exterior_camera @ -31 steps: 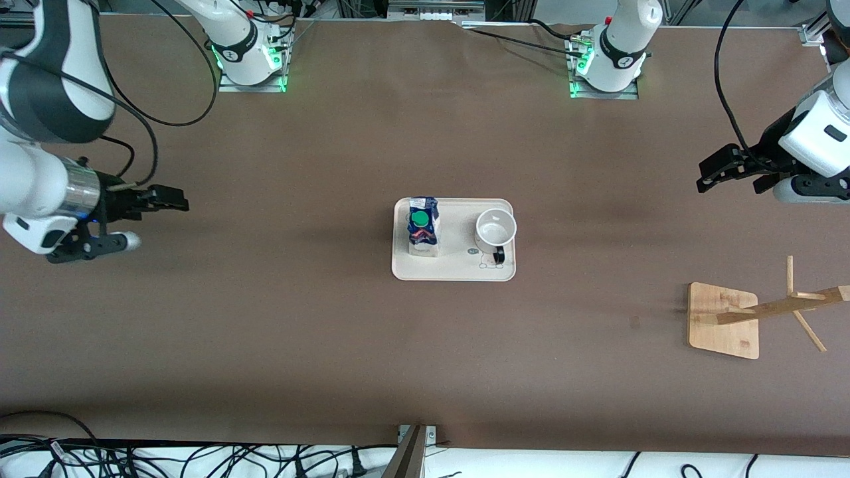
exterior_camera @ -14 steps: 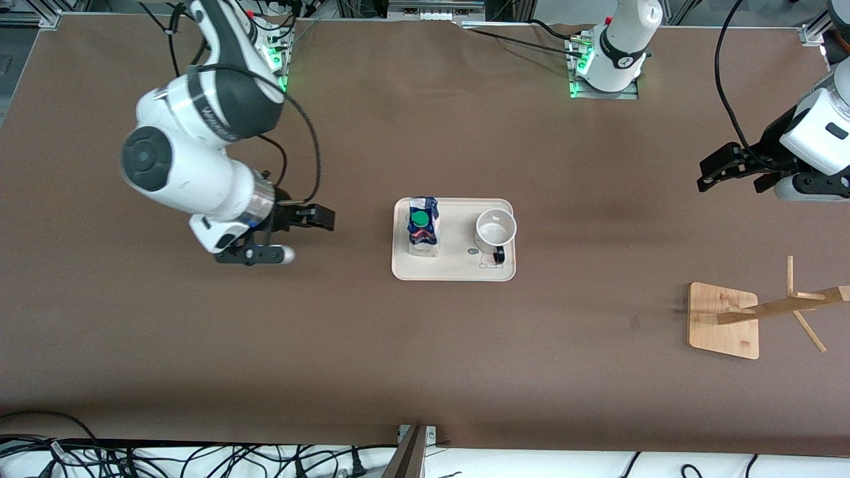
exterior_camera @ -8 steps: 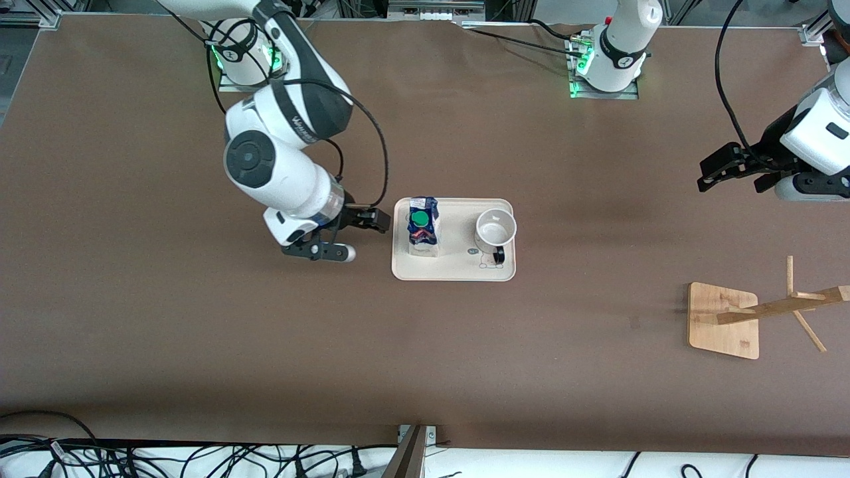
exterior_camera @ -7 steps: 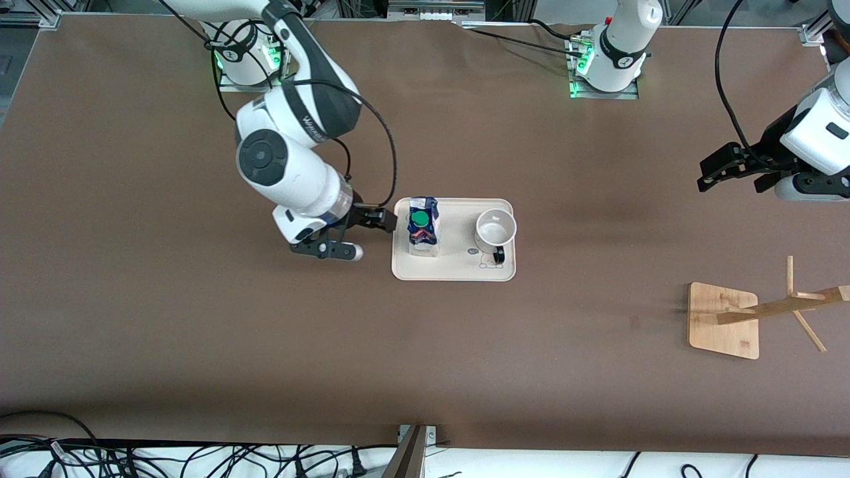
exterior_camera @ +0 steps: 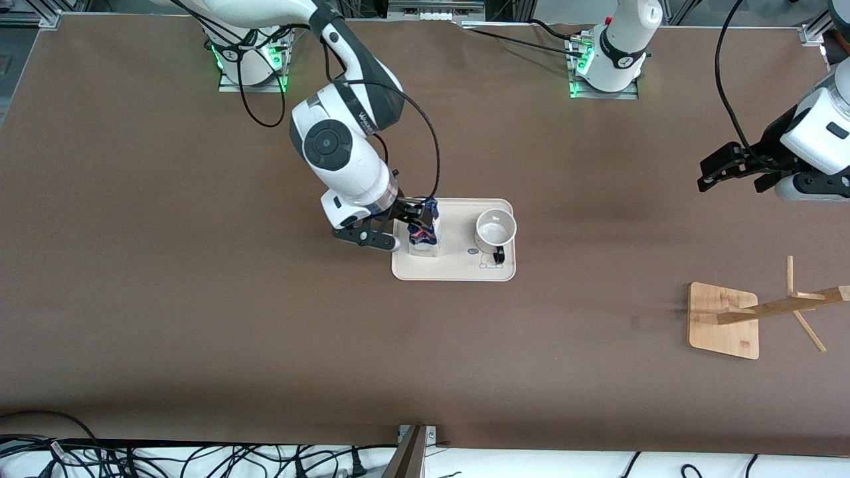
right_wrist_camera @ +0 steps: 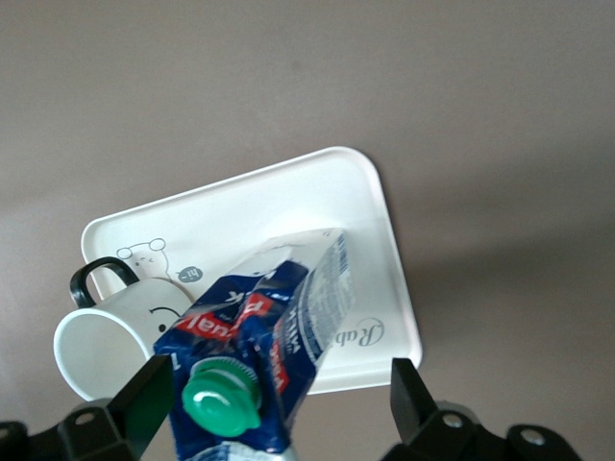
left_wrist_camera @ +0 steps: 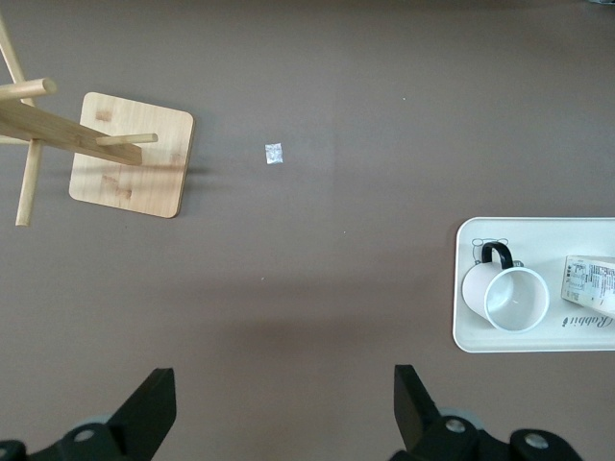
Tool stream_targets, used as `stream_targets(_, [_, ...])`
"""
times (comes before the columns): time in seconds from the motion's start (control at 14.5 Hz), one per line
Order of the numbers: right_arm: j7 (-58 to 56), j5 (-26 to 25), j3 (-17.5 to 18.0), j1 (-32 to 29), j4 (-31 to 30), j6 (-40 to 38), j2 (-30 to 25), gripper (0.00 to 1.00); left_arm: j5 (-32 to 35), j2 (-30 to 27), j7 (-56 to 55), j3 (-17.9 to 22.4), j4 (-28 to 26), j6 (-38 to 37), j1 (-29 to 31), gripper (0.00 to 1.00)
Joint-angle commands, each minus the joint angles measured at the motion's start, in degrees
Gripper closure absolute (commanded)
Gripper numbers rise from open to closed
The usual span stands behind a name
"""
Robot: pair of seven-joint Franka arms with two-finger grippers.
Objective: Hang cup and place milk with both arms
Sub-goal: 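Lower the right gripper around the milk carton and close it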
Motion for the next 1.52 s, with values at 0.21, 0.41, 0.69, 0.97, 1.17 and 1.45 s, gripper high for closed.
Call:
stream_targets(0.21, [2.58, -0.89, -0.62, 1.47, 0.78, 0.58, 0.22, 0.0, -0.72, -1.07, 0.45, 0.3, -0.71, 0.33, -0.29, 0.0])
stream_targets(0.41, [2.66, -0.98, -0.62, 2.08, 0.78, 0.58, 0.22, 0.0, -0.72, -1.07, 0.45, 0.3, -0.71, 0.42, -0.29, 0.0])
stream_targets(0.69, [2.49, -1.15, -0.62, 2.87, 0.78, 0.58, 0.75, 0.0, -0.72, -1.07, 0.45, 0.3, -0.62, 0.42, -0.29, 0.0])
stream_targets(0.97, [2.22, -3.86, -0.62, 3.4, 0.78, 0.58, 1.8, 0.0, -0.72, -1.07, 0.36, 0.3, -0.62, 0.33, -0.29, 0.0])
stream_targets(1.17, [1.7, -4.32, -0.62, 3.4, 0.78, 0.58, 2.77, 0.0, -0.72, -1.07, 0.36, 0.3, -0.62, 0.33, -0.29, 0.0])
stream_targets(1.45, [1.7, -4.4, -0.71, 3.4, 0.78, 1.45, 3.82, 0.0, -0.72, -1.07, 0.36, 0.3, -0.62, 0.33, -0.29, 0.0])
